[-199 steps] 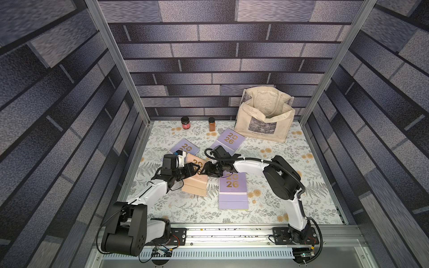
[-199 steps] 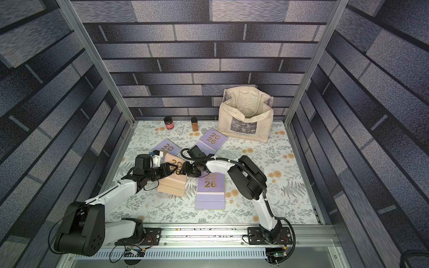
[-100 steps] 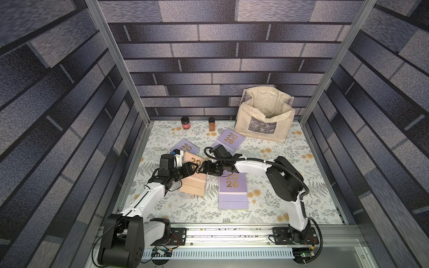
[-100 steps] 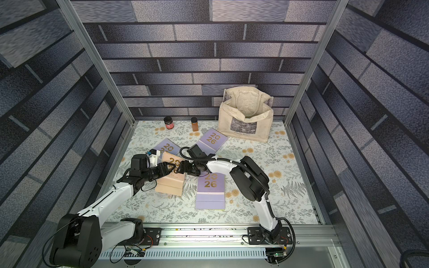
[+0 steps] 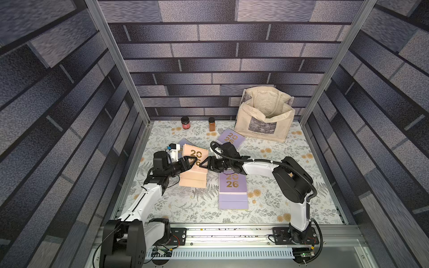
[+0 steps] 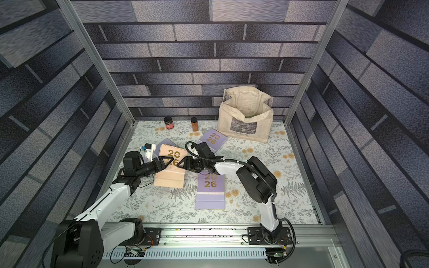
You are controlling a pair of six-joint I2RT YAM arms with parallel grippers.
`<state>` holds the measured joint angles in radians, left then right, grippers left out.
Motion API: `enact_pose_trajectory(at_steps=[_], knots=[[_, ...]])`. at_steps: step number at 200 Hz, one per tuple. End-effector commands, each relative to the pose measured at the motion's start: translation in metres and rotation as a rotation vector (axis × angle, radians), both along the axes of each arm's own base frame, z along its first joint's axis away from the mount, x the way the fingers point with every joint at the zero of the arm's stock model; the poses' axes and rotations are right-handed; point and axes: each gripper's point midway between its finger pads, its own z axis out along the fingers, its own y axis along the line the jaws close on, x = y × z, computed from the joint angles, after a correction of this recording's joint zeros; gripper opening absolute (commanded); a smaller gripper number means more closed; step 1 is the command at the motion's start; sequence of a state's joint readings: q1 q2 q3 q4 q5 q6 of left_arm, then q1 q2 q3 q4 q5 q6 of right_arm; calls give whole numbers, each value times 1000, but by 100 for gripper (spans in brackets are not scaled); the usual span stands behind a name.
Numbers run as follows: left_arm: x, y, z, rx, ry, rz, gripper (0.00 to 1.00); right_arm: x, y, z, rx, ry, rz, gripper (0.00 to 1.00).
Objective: Stack the calendars
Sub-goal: Pick up the calendar at the center of the board.
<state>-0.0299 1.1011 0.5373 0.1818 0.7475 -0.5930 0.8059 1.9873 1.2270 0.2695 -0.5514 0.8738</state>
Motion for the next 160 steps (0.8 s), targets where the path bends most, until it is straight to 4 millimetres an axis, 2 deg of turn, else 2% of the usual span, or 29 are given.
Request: enact_pose_trajectory(at_steps=[1, 31, 55, 103, 124, 137, 160], knots=[[0, -17, 62, -91, -176, -117, 15, -5, 8, 35, 125, -61, 44, 66], [-6, -23, 78, -126, -211, -170, 18, -6, 8, 51, 168, -108, 52, 50], [-8, -26, 86, -158, -237, -191, 21, -8, 9, 63, 209, -129, 69, 42], [-12, -37, 93, -174, -254, -239, 24, -13, 12, 85, 294, -163, 104, 35], [-11, -42, 97, -190, -261, -256, 25, -16, 13, 90, 325, -173, 124, 35], [-11, -44, 101, -206, -266, -272, 27, -19, 14, 96, 352, -181, 143, 43], [-13, -48, 112, -221, -288, -301, 28, -24, 13, 101, 375, -197, 166, 50]])
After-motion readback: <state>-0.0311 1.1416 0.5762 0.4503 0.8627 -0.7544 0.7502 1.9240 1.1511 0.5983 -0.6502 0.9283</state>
